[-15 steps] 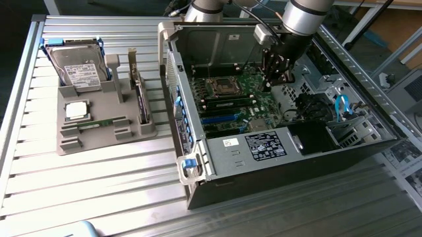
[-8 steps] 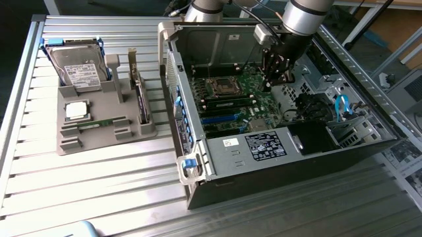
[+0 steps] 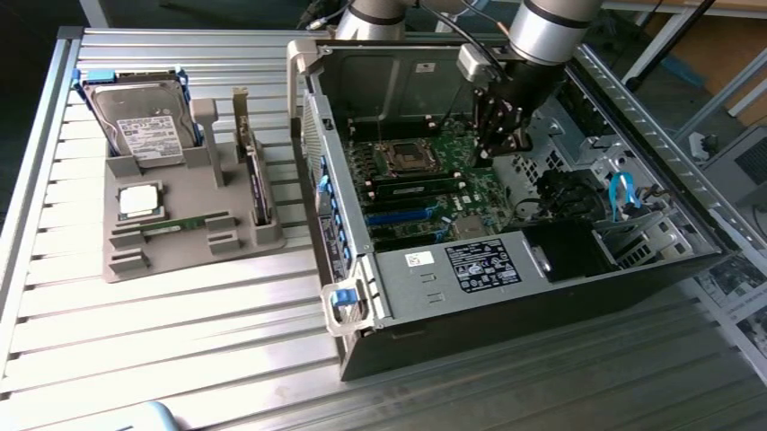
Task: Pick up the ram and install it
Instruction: 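Press down the ram until it locks into place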
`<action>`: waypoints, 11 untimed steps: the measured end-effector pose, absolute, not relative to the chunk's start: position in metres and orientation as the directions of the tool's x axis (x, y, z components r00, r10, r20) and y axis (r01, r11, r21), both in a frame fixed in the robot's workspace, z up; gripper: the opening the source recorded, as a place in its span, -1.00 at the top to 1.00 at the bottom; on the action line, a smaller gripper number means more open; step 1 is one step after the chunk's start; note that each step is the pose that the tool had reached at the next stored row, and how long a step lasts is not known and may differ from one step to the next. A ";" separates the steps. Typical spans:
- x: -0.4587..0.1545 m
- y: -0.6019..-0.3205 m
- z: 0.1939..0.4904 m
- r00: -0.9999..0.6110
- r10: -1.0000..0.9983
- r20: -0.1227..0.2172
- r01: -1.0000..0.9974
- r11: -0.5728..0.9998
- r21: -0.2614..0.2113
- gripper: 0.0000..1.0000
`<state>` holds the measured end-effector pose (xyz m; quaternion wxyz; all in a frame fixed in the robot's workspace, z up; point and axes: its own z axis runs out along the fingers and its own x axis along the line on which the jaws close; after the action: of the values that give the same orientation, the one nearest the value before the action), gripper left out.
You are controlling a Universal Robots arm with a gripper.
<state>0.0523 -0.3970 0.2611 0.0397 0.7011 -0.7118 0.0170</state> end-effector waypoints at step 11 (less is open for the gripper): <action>0.038 -0.397 0.253 -0.014 -0.997 0.079 -0.999 0.016 0.031 0.79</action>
<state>0.0383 -0.3967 0.2529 0.0391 0.7011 -0.7118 0.0168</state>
